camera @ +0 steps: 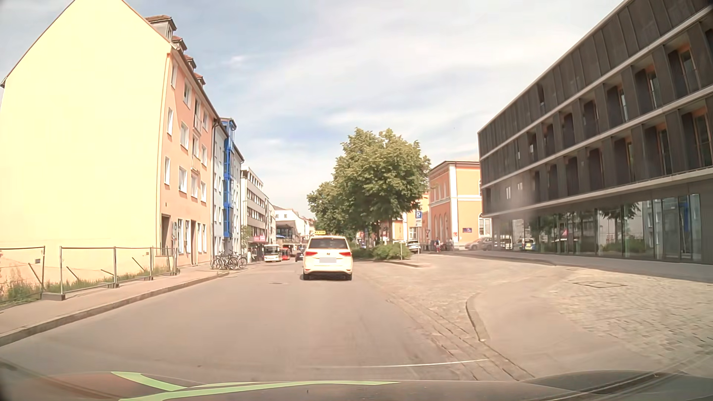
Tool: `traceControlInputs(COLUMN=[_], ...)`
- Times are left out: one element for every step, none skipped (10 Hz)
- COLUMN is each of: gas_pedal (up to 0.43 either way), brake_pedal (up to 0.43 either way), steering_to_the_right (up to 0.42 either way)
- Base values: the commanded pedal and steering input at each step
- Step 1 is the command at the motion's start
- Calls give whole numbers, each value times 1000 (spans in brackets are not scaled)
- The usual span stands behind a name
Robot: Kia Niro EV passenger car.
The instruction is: Follow the waypoints while adhering to traffic rules and regulations
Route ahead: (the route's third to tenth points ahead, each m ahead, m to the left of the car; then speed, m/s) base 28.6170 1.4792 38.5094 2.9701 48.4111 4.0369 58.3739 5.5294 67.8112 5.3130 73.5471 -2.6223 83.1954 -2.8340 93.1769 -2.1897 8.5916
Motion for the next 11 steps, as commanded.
traceControlInputs(gas_pedal=[47,47,47,28,20,8,0,0,0,0,0], brake_pedal=[0,0,0,0,0,0,0,0,0,0,0], steering_to_the_right=[-46,-44,-43,-40,-35,-32,-31,-30,-30,-29,-26])
